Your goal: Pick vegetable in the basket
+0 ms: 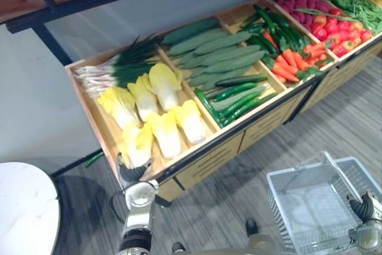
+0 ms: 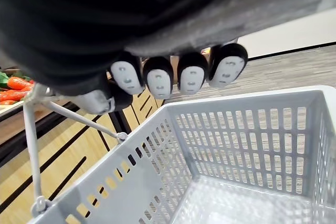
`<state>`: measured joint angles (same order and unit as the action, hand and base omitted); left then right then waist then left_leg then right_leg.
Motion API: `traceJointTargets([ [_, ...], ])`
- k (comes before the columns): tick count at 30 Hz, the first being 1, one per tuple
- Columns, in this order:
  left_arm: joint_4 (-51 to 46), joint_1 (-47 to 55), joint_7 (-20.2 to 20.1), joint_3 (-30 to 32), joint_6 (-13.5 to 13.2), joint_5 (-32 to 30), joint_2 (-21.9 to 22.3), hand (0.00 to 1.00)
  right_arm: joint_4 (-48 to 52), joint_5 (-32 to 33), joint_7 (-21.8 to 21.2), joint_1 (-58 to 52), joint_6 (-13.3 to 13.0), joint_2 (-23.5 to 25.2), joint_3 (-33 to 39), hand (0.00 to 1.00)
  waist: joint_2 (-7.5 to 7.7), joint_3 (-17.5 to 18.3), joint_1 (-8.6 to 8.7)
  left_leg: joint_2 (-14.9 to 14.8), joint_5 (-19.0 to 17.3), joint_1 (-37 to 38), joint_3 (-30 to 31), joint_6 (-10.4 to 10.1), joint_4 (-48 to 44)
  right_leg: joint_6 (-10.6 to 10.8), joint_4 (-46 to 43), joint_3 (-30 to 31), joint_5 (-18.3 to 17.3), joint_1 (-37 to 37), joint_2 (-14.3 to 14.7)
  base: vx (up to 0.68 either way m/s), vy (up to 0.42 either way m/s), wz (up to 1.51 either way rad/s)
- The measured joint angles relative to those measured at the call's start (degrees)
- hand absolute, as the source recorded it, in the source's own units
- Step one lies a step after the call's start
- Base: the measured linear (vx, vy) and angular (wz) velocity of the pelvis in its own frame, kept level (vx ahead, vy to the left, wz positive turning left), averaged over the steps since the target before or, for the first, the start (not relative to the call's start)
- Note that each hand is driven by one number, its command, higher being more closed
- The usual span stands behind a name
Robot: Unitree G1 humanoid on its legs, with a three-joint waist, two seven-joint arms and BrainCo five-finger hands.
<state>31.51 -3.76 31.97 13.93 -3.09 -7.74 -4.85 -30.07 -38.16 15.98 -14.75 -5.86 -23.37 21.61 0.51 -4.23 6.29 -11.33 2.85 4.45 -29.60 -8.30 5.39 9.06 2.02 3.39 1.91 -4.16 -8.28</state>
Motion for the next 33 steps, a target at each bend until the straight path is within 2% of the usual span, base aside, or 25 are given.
traceJointTargets([
  [1, 1.6, -0.9, 0.5, 0.1, 0.2, -0.1, -0.2, 0.00, 0.0, 0.0, 0.0, 0.0, 0.0, 0.0, 0.0, 1.00, -0.46, 0.3, 0.00, -0.1, 0.0, -0.2, 0.0, 0.0, 0.0, 0.1, 0.0, 0.0, 0.2, -0.2, 0.1, 0.03, -0.029, -0.04],
  [2, 2.5, -1.4, 0.6, 0.1, 0.6, -0.1, -0.2, 0.00, 0.0, 0.0, 0.0, 0.1, 0.0, 0.0, 0.0, 1.00, -0.06, 0.0, 0.02, -0.1, 0.0, -0.4, 0.0, 0.0, 0.0, 0.1, 0.0, 0.1, 0.2, -0.5, 0.2, 0.03, -0.022, -0.05],
  [7, 7.0, -2.6, 1.1, 1.2, 1.3, -0.3, -0.3, 0.00, 0.0, 0.1, 0.3, 1.0, -0.5, 0.0, -1.2, 1.00, -0.08, -0.1, 1.25, -0.1, -0.2, -0.4, -0.2, -0.2, 0.0, 0.1, 0.0, 0.4, 0.3, -0.8, 0.2, 0.02, -0.014, -0.05],
  [12, 11.2, -5.7, 2.2, 2.3, 2.2, -3.1, -2.2, 0.00, 0.0, 0.4, 1.5, 2.2, -1.5, -0.1, -2.3, 1.00, -0.17, -1.2, 1.23, -0.1, -0.2, -1.4, -1.6, -0.3, 0.0, 0.1, 0.0, 1.9, 0.7, -2.9, 0.4, -0.01, -0.014, -0.15],
  [19, 15.8, -8.0, 6.5, 2.5, 3.8, -8.9, -2.7, 0.00, 0.0, 0.7, 2.5, 3.0, -2.5, -2.6, -6.3, 1.00, -0.97, -2.8, 1.32, -0.4, -0.4, -1.4, -3.1, -0.6, 0.0, 0.1, -0.1, 3.2, 0.9, -4.0, 1.0, 0.02, -0.020, -0.12],
  [29, 20.2, -10.3, 7.9, 3.4, 5.3, -11.1, -3.3, 0.00, 0.0, 0.9, 4.0, 4.5, -4.6, -3.8, -9.6, 1.00, -1.21, -3.3, 1.32, -0.4, -0.6, -1.6, -4.4, -0.8, 0.0, -0.1, 0.9, 4.1, 1.2, -4.8, 1.2, 0.00, -0.020, -0.07],
  [30, 20.7, -10.7, 7.9, 3.4, 5.6, -11.3, -3.5, 1.00, 0.0, 0.9, 4.0, 4.6, -4.7, -4.3, -10.2, 1.00, -1.20, -3.3, 1.32, -0.4, -0.6, -1.6, -4.4, -0.9, 0.0, -0.1, 1.0, 4.1, 1.2, -4.8, 1.2, -0.01, -0.023, -0.03],
  [33, 21.2, -11.1, 8.3, 3.4, 5.9, -12.1, -3.9, 1.00, 0.0, 0.9, 4.1, 4.7, -4.9, -5.1, -11.1, 1.00, -1.19, -3.3, 1.28, -0.5, -0.7, -1.6, -4.5, -1.0, 0.0, -0.1, 1.3, 4.1, 1.2, -4.8, 1.2, 0.00, 0.000, 0.00],
])
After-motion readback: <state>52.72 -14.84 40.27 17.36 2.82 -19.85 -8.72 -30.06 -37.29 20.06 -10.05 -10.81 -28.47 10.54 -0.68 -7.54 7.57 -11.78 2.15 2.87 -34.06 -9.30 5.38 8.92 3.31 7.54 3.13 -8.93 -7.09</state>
